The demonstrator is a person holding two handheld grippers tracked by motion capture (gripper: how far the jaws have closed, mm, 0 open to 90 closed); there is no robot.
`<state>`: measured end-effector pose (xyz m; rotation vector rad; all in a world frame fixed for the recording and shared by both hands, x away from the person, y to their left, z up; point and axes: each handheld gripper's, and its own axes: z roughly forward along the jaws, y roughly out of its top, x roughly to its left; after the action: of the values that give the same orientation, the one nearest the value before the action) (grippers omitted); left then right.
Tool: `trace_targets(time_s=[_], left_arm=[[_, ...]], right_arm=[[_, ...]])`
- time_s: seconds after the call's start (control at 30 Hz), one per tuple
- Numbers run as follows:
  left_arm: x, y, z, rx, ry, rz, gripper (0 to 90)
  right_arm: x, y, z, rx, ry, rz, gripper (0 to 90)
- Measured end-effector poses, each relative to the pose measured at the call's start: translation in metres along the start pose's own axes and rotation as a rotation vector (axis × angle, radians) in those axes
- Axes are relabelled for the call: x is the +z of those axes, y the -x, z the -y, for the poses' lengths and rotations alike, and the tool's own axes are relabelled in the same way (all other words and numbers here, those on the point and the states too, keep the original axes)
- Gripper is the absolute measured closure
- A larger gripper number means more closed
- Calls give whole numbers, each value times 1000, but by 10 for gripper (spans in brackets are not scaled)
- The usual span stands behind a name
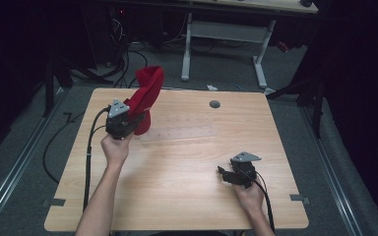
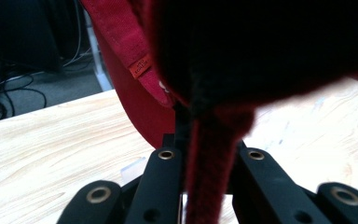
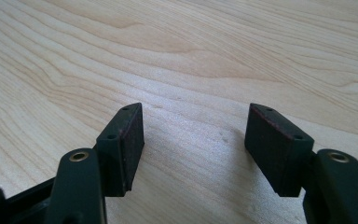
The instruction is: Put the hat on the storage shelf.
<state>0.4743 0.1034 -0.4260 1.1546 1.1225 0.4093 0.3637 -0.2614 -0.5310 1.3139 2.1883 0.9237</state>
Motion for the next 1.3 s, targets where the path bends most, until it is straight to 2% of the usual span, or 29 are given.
trace_targets(time_s=[0.27,0.4,0.47,0.8,0.93,1.1,1.3], left_arm=[[3,-2,1,5,12,-9,835],[2,-1,2,25,13,-18,835],[2,-2,2,18,11,-17,835],[11,-3,11,34,16,-45,833],[10,-6,14,3,25,-48,830],[12,-11,25,7,-10,-65,826],[10,-15,31,-15,-15,-71,815]], right_arm=[[0,0,0,0,0,0,377],[0,0,0,-1,1,0,376],[0,0,0,1,0,0,376],[0,0,0,0,1,-1,375],[0,0,0,0,1,-1,374],[0,0,0,0,0,-1,374],[0,0,0,2,0,-2,373]])
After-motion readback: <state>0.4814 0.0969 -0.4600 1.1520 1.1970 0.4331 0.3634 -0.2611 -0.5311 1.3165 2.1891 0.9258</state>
